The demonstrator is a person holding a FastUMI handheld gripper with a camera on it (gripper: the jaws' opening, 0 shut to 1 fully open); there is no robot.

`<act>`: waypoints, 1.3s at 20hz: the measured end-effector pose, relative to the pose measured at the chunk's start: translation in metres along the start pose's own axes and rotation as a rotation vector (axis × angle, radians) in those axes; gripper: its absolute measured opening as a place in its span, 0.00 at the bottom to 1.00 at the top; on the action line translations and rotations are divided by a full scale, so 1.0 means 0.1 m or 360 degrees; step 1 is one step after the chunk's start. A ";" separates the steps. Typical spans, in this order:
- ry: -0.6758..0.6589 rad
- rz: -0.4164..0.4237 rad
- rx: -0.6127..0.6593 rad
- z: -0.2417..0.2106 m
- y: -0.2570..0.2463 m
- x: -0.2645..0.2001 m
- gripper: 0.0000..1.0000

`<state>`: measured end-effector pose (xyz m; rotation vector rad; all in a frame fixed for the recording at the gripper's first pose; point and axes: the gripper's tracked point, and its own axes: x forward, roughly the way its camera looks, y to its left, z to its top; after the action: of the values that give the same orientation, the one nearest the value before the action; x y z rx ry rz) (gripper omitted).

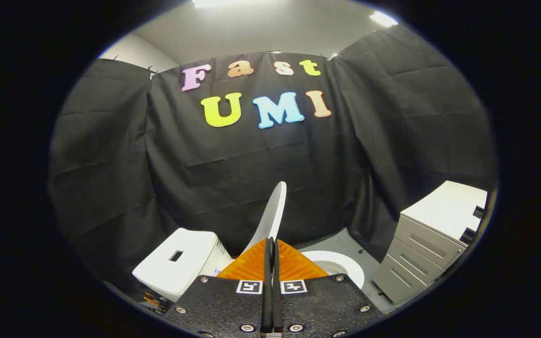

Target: Open the toilet lid.

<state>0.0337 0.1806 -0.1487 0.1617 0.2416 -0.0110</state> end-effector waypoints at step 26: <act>-0.0012 0.0139 -0.0500 0.27 1.28 0.02 0.00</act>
<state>0.0455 0.3024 -0.1033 -0.1405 0.2258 0.1128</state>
